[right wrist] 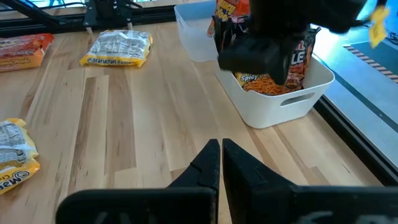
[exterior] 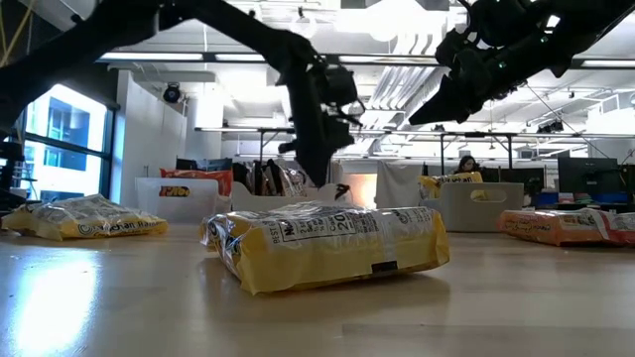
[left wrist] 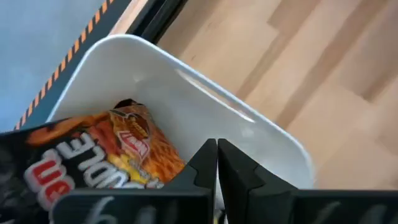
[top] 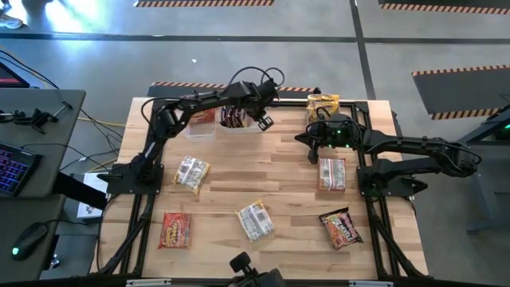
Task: Sort Maruchan noodles
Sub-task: Adjust the white bin, then put the orange noodle pack into the transparent bin
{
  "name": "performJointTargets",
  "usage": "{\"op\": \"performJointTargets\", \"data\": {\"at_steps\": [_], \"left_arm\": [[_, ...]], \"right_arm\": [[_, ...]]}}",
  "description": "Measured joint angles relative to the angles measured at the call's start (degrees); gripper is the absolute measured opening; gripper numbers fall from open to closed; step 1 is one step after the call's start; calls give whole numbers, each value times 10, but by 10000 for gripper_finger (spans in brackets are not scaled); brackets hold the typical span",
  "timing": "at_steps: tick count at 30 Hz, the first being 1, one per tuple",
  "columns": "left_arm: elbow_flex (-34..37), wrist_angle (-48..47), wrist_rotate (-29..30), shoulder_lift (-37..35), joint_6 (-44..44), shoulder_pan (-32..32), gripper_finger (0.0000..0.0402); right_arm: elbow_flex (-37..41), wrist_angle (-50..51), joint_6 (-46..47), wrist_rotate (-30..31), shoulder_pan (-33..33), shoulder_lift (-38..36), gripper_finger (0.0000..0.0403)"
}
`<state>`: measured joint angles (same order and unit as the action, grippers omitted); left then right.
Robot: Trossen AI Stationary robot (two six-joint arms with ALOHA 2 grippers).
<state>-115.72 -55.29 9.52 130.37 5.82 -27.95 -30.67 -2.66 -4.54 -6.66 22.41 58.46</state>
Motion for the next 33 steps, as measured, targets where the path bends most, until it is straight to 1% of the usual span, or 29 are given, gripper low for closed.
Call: {"op": "performJointTargets", "data": {"at_steps": [5,12,16,21,25,27,31,33], "left_arm": [[1,35,-2,22,-10,-2,1],[1,105,-7,21,-40,9,1],[1,128,-34,21,-42,10,1],[1,165,-43,21,-51,17,0],[1,178,-72,21,-63,22,0],[1,179,-71,16,-74,25,0],[1,177,-57,-16,-80,35,0],[23,200,-42,-36,-80,45,0]], "right_arm": [[0,0,-2,0,0,0,0],[0,1,-4,-3,0,0,0],[0,1,-4,-3,0,0,0],[0,1,-4,-3,0,0,0],[0,1,-4,-2,0,0,0],[0,1,-5,-2,0,0,0],[1,2,-18,-1,0,0,0],[11,-18,-32,3,0,0,0]]}}
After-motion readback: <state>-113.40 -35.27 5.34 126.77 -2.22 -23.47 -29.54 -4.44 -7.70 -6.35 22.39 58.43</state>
